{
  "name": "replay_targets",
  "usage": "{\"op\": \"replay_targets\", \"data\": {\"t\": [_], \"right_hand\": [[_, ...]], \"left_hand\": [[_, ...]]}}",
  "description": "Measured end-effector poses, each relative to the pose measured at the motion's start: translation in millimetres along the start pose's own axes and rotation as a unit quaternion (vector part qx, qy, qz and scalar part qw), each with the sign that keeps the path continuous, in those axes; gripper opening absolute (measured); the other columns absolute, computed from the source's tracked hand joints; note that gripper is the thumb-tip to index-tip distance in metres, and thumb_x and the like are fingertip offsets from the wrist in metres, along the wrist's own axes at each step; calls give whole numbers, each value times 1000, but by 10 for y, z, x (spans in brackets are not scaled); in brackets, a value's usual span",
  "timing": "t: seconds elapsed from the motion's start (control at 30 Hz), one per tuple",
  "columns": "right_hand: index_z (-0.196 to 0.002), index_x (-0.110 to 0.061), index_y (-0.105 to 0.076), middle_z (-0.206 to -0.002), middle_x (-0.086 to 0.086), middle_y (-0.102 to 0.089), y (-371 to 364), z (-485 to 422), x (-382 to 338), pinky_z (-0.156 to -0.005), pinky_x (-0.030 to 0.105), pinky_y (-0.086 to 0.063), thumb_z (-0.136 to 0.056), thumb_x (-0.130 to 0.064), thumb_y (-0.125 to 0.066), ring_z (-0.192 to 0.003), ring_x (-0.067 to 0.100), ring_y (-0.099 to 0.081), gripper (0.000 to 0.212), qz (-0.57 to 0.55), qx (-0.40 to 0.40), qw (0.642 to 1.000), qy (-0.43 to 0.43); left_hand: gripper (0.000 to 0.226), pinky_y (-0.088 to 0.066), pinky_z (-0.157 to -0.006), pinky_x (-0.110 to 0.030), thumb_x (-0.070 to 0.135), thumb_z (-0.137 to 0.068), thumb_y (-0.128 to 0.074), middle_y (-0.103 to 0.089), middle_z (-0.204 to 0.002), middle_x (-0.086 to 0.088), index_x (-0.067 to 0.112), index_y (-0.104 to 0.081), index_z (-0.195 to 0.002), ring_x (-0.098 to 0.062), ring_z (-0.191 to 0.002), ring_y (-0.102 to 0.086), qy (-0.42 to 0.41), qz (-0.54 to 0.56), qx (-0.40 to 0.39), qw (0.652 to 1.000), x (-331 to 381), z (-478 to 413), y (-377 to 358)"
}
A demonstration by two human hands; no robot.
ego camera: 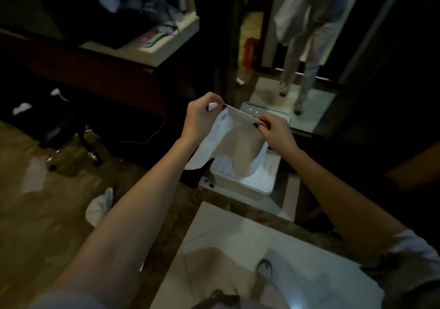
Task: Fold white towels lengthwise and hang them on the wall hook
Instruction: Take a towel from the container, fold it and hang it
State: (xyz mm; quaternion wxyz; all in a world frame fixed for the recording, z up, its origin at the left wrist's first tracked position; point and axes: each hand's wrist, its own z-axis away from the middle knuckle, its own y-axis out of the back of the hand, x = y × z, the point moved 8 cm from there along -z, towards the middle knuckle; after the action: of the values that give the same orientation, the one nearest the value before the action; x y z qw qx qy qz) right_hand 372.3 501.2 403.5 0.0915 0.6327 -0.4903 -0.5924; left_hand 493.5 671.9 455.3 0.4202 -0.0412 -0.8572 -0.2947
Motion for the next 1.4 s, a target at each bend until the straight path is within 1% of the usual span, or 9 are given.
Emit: {"op": "replay_targets", "data": {"t": [0.23,0.37,0.47,0.6,0.73,0.9,1.0,1.13,1.4], "right_hand": [[-80,-3,-60,-80,7,-55,1022,1241,853,-64,31,-35,-96,-11,-53,-70,17,-50,19,55,112,973,-195],[-89,-13,-58,-74,1,-58,1618,1896,1307,-55,33,-42,-96,-18,-56,-66,17,-56,9,106,128,950,-263],[-92,-6,-65,-89,9,-65,2063,2382,1681,-65,40,-49,-93,-11,-59,-79,25,-60,8,147,123,933,-304],[-94,-6,-61,-90,10,-64,2776,3067,2126,-61,39,-48,-98,-18,-53,-74,22,-57,15,196,184,893,-361],[-96,-16,-57,-72,-1,-60,3575,3570,2408,-45,28,-43,-99,-28,-53,-55,9,-55,14,225,252,875,-346],[-102,-13,-62,-90,5,-66,4532,3910,2844,-66,36,-57,-97,-25,-57,-76,16,-64,14,185,278,872,-359],[-111,-16,-63,-98,1,-66,5013,3991,3002,-69,22,-56,-96,-15,-58,-88,11,-66,16,60,307,892,-327],[-114,-20,-68,-102,-5,-68,5478,3968,3027,-76,17,-55,-93,-1,-57,-92,3,-66,30,-38,311,912,-265],[-98,-16,-71,-94,4,-72,6140,4112,3448,-78,23,-56,-88,-6,-65,-89,12,-69,15,-138,337,894,-262]], "left_hand": [[8,-38,-62,-4,12,-85,-63,-60,-74,20,20,-64,-82,13,-71,-56,-24,112,-120,986,802,203,-1217],[6,-40,-65,-6,9,-85,-62,-61,-75,15,14,-64,-83,11,-72,-55,-39,164,-171,971,1255,401,-2005],[4,-43,-68,-12,6,-86,-62,-65,-80,3,10,-64,-84,2,-74,-56,-44,189,-182,964,1609,548,-2547],[12,-40,-62,-5,8,-85,-62,-61,-74,14,18,-60,-79,10,-72,-57,-48,216,-214,951,2156,781,-3275],[8,-40,-60,-4,9,-86,-63,-59,-73,16,16,-62,-81,13,-71,-56,-61,217,-241,944,2753,926,-4024],[6,-40,-60,-7,8,-86,-65,-60,-76,8,12,-62,-82,0,-73,-56,-68,200,-238,948,3493,1042,-4789],[4,-43,-66,-18,6,-87,-64,-62,-82,1,9,-62,-85,-14,-82,-58,-61,203,-238,948,3882,1149,-5219],[7,-44,-69,-14,5,-88,-63,-60,-82,5,12,-61,-86,-8,-80,-57,-42,227,-267,936,4366,1344,-5698],[12,-47,-67,-15,2,-87,-63,-59,-81,5,13,-57,-89,-6,-75,-58,-16,288,-314,905,5072,1461,-6384]]}}
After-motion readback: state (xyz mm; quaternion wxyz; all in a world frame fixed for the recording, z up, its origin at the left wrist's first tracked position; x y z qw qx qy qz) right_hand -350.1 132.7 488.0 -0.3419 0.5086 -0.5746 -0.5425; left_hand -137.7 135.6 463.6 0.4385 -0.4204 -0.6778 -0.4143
